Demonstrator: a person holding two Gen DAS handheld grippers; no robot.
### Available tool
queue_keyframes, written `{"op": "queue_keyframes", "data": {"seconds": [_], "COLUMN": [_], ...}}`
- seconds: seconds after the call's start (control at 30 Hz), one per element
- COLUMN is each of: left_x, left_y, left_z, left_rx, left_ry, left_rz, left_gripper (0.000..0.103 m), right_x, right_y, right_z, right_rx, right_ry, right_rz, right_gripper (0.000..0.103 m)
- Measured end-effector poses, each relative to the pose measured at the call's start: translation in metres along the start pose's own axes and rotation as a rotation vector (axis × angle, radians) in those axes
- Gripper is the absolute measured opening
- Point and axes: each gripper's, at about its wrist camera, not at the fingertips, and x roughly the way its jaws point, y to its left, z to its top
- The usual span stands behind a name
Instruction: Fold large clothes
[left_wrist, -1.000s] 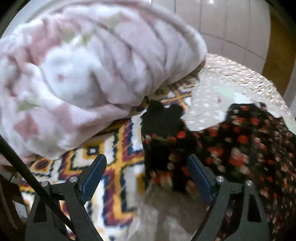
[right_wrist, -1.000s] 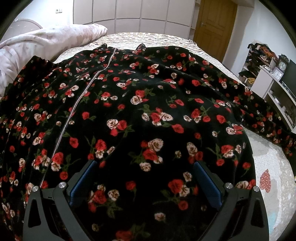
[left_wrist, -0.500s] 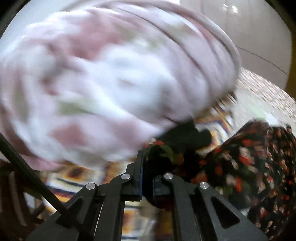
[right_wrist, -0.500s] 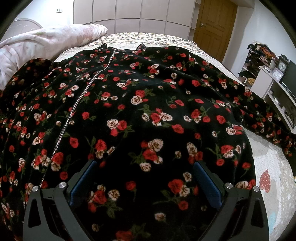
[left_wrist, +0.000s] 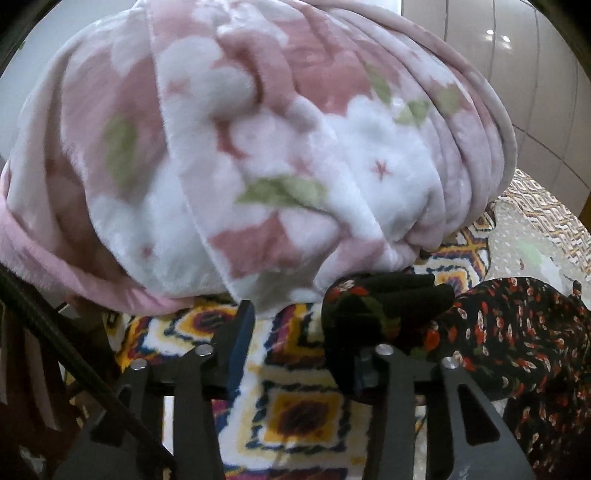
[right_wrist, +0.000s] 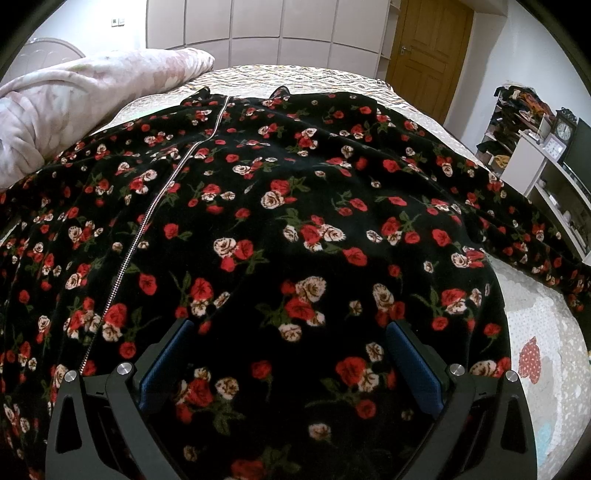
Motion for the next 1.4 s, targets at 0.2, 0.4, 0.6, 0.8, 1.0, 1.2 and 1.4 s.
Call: {"op": "queue_keyframes", "data": {"seconds": [0.2, 0.4, 0.6, 0.8, 1.0, 1.2, 1.4], "left_x": [-0.015, -0.011, -0.003, -0.02, -0.03, -0.033, -0.07], "left_y": [0.004, 0.013, 0.059, 0.072, 0.081, 0.132, 0.118], "left_z": [-0.031, -0.057, -0.036, -0.028, -0.037, -0.043, -0.059], "left_rx": [0.038, 0.049, -0.198, -0.224, -0.196, -0.361, -0.222], "left_ry": [0.009, 0.069, 0.122, 0.065, 0.056, 0.049, 0.002], "left_rz": [-0.012, -0.057, -0.194, -0.251, -0.222, -0.201, -0.258], "left_gripper": [0.058, 0.067, 0.071, 0.071, 0.071, 0.071, 0.073], "right_x": [0.0, -0.001, 0.002, 0.002, 0.002, 0.002, 0.003], "right_y": [0.0, 0.0, 0.003, 0.002, 0.002, 0.002, -0.003], "right_z": [0.0, 0.001, 0.001, 0.001, 0.001, 0.001, 0.007], "right_rx": [-0.001, -0.002, -0.018, -0.017, -0.017, -0.017, -0.024], "right_ry": [-0.001, 0.008, -0.007, -0.008, -0.009, -0.008, 0.027], "right_rz": [-0.002, -0.001, -0.022, -0.022, -0.022, -0.022, 0.011], "right_gripper": [0.103, 0.103, 0.103, 0.103, 0.103, 0.103, 0.103]}}
